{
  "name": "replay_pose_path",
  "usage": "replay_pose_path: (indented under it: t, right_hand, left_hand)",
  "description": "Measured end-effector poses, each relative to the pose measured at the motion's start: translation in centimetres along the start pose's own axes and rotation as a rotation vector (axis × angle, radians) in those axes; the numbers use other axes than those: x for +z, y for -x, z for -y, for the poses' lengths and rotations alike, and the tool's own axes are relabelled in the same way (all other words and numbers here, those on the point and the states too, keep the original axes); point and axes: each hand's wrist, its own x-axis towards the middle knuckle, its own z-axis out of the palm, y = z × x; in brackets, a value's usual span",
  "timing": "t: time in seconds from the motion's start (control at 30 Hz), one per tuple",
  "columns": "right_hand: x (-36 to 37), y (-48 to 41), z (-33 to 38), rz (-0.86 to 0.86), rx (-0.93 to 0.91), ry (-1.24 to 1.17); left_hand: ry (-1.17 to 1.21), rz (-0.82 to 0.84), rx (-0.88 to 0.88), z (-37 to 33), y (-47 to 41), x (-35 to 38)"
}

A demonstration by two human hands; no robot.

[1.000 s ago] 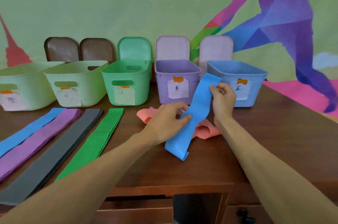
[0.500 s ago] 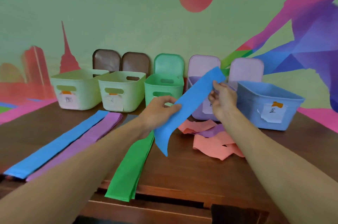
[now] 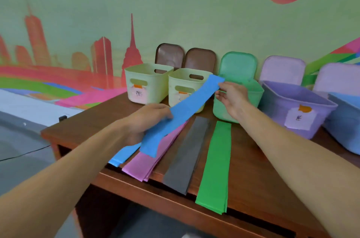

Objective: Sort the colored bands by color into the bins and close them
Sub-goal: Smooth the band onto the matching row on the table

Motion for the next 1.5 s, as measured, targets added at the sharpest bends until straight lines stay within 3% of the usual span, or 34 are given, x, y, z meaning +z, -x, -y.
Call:
replay_pose_path:
  t: [0.2, 0.33, 0.63, 0.73, 0.97, 1.37, 1.5]
  right_hand:
    - [5.6, -1.0, -3.2, 0.214, 0.044, 0.232]
    - [8.3, -1.9, -5.8, 0.269, 0.007, 0.497]
    - [10.4, -4.1, -11.2, 0.284, -0.34, 1.08]
    - [10.5, -4.4, -12.5, 0.253, -0.371, 1.203]
    - [10.7, -4.6, -13.9, 0.141, -0.334, 1.397]
    - [11.3, -4.4, -14.2, 0.123, -0.425, 1.585]
    - [11.2, -3.5, -13.5, 0.156, -0.678, 1.758]
  left_hand:
    - [-0.096, -0.065, -0.125, 2.0, 0.3, -5.1]
    - [-0.11, -0.106, -0.191, 3.7, -0.3, -6.7]
    - [-0.138, -0.175, -0.283, 6.6, -1.3, -8.0]
    - [-0.177, -0.187, -0.281, 7.0, -1.8, -8.3]
    - [-0.299, -0.231, -0.234, 7.5, -2.6, -8.1]
    - [-0.656, -0.272, -0.145, 7.7, -2.9, -7.9]
    - [-0.859, -0.362, -0.111, 7.5, -2.4, -7.5]
